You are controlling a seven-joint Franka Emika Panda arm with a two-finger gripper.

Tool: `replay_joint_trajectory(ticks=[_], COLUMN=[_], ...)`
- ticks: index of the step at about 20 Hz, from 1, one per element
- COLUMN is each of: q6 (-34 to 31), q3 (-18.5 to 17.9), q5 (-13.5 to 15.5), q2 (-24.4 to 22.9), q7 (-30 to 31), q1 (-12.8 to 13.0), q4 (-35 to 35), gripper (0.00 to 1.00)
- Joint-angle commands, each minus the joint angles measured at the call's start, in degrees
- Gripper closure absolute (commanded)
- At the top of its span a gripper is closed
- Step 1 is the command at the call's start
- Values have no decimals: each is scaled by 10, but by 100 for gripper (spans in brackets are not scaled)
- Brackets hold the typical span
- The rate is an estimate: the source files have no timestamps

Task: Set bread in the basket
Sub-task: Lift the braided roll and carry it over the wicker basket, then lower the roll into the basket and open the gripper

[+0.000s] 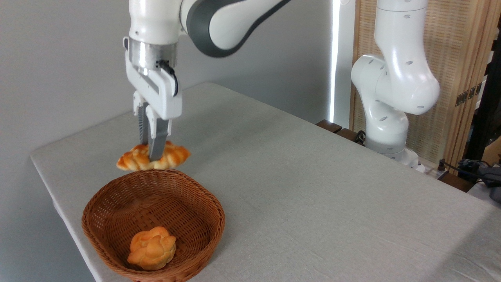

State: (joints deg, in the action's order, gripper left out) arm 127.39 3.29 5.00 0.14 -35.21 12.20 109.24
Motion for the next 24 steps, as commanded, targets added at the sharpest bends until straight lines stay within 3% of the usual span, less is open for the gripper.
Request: replay_joint_trajectory(ticks=[1, 4, 5, 6, 8, 24], q6=[74, 112, 117, 121, 122, 123], q3=[-15, -16, -16, -21, -31, -35], q5=[10, 10, 10, 10, 10, 7], q2=[21, 39, 42, 43, 46, 50], q7=[3, 2, 2, 3, 4, 1], q1=[4, 4, 4, 4, 4, 4], q4=[-11, -11, -11, -11, -11, -11], gripper=[54, 45, 38, 13, 0, 0])
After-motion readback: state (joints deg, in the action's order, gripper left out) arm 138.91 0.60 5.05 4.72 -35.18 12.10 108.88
